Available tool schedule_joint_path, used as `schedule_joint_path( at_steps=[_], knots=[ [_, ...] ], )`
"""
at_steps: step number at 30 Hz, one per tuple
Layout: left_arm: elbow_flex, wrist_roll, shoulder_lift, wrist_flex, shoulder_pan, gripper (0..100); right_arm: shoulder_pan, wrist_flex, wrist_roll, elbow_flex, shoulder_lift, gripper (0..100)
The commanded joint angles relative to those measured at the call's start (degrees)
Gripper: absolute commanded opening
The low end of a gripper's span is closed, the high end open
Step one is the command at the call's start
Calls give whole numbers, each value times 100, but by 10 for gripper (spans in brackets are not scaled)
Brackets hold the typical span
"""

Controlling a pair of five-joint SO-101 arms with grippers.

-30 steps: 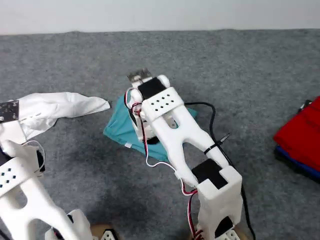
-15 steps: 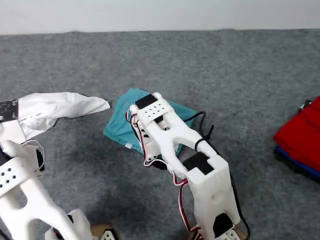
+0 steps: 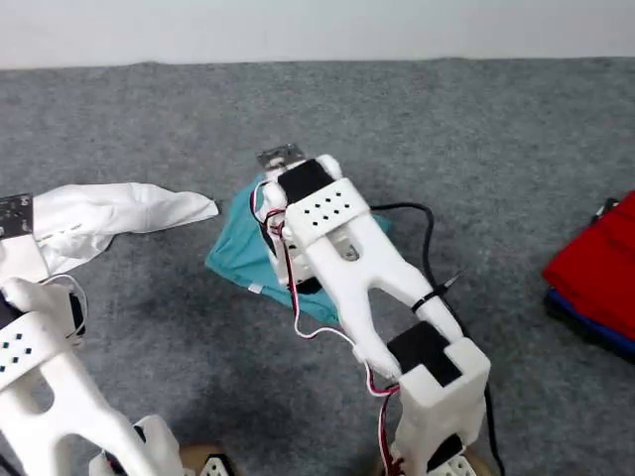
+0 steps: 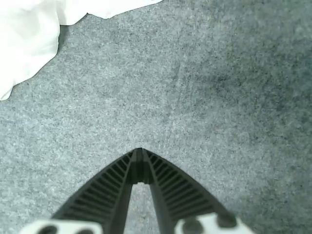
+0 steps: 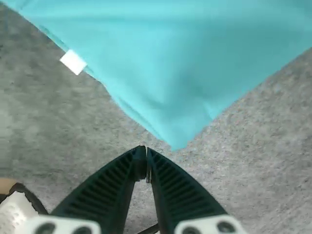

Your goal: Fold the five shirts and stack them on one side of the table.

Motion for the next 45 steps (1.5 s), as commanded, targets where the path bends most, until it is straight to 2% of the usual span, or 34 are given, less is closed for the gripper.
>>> schedule_joint_path(
  at_steps=[1, 5, 9, 15, 24, 27, 36, 41, 43, 45],
  knots=[
    [-31, -53, 0, -132, 35, 3, 356, 84, 62, -255, -22, 9],
    [-22, -53, 0, -202, 35, 3, 690, 127, 62, -255, 901, 9],
    [-22, -53, 0, -202, 35, 3, 602, 207, 26, -255, 1587, 9],
    [-22, -53, 9, -202, 35, 3, 127, 198, 35, -255, 1868, 9],
    [-22, -53, 9, -202, 35, 3, 127, 198, 26, -255, 2185, 9],
    [-22, -62, 9, -202, 35, 3, 119, 215, 53, -290, 2009, 9],
    [-57, -62, 0, -202, 35, 3, 92, 215, 70, -255, -40, 9],
    [-48, -62, 9, -202, 35, 3, 136, 233, 26, -211, -488, 9],
    [-31, -62, 9, -202, 35, 3, 136, 233, -132, -18, -558, 9],
    [-22, -62, 9, -202, 35, 3, 119, 233, -598, 264, -602, 9]
  ],
)
